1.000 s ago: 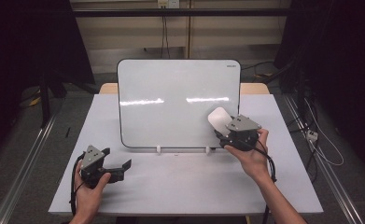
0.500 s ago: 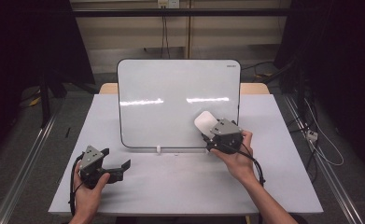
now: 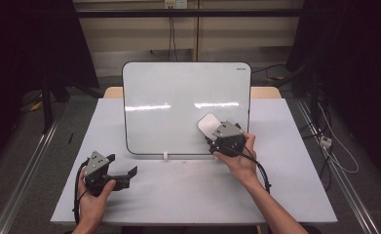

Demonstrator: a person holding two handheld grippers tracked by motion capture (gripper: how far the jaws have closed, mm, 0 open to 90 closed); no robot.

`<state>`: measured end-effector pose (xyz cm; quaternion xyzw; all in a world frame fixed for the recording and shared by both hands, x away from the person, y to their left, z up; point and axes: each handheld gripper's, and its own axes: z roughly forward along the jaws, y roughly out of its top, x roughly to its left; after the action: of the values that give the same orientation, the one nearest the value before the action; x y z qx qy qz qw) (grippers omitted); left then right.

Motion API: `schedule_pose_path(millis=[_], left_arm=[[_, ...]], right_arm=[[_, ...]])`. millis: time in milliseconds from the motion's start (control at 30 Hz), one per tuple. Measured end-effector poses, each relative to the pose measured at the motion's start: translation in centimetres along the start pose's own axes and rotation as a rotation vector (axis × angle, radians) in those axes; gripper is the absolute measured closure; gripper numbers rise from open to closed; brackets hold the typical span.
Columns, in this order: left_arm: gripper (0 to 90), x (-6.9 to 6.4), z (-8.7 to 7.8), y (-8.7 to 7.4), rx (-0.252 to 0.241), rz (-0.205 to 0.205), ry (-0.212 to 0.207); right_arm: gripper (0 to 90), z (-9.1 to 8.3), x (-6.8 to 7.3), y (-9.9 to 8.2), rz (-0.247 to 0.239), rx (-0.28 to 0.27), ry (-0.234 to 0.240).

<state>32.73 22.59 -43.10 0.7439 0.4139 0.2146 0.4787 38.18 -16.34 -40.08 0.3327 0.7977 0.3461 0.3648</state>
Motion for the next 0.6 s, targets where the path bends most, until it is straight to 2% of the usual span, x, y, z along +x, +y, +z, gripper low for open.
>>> schedule_pose_path(millis=[267,600], left_arm=[[5.8,-0.06,-0.01,0.03,-0.006,-0.008,0.002],[5.8,-0.08,0.04,0.05,0.004,-0.003,0.006]], right_arm=[[30.9,0.12,0.29,0.02,-0.014,0.004,-0.019],[29.5,0.25,0.22,0.02,-0.008,0.009,-0.002]])
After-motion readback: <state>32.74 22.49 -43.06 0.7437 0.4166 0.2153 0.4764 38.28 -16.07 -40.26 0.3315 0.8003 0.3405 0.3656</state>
